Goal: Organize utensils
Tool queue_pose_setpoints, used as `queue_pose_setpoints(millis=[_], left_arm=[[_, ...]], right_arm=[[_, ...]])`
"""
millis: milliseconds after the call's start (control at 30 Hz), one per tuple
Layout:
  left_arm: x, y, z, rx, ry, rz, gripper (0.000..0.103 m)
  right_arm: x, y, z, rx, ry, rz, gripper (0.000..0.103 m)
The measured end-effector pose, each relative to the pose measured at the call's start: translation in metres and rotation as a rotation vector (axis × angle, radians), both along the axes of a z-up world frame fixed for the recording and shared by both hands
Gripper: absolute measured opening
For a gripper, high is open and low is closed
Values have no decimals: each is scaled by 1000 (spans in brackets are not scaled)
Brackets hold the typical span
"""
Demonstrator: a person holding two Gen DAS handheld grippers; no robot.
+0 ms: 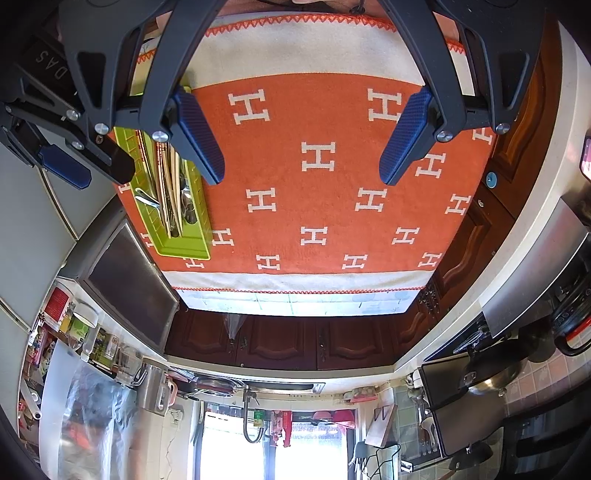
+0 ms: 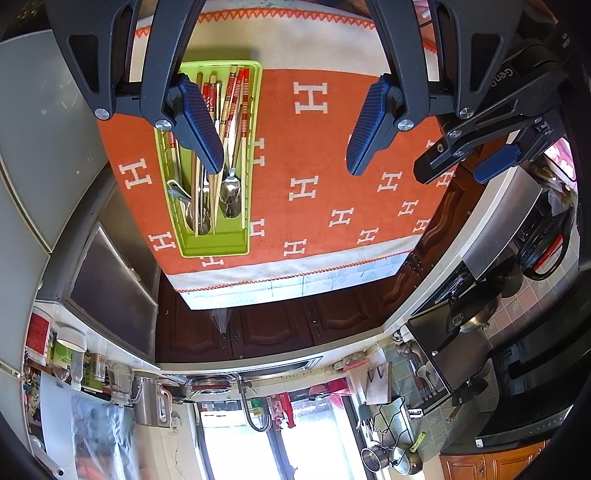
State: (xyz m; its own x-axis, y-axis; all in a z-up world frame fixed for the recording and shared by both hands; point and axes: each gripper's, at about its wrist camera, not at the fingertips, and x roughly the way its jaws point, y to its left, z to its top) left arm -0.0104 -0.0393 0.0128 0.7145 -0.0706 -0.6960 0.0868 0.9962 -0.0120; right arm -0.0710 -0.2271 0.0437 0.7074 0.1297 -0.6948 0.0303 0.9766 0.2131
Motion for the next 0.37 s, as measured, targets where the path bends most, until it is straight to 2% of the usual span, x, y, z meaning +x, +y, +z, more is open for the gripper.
queue_pose_setpoints(millis=[367], left_arm=[[-2, 1, -6, -4, 11, 0, 84]], right_arm=[[0, 5, -1, 2, 9, -5, 70]])
